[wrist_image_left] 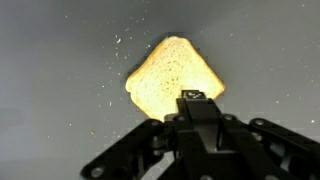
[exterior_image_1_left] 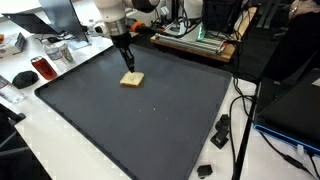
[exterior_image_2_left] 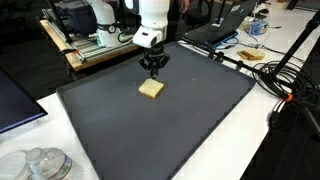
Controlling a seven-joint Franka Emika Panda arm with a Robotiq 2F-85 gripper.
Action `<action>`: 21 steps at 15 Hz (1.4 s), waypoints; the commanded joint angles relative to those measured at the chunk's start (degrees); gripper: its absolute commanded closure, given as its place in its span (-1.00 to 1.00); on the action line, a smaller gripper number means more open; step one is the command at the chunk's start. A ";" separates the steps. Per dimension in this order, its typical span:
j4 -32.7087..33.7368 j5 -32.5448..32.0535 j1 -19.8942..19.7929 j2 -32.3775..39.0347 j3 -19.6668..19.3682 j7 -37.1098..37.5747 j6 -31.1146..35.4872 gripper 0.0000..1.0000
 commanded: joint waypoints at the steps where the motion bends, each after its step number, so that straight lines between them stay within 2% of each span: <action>1: -1.91 2.33 -0.88 0.69 -0.81 -2.32 5.01 0.89; 8: -4.00 3.58 -2.10 2.37 -1.21 -3.56 8.75 0.89; 16: -4.11 4.81 -2.37 3.26 -1.48 -3.57 9.07 0.89; 19: -2.79 6.22 -2.01 5.66 -0.59 -3.26 9.28 0.89; 21: -0.93 5.50 -0.32 9.33 -1.18 -0.04 9.11 0.89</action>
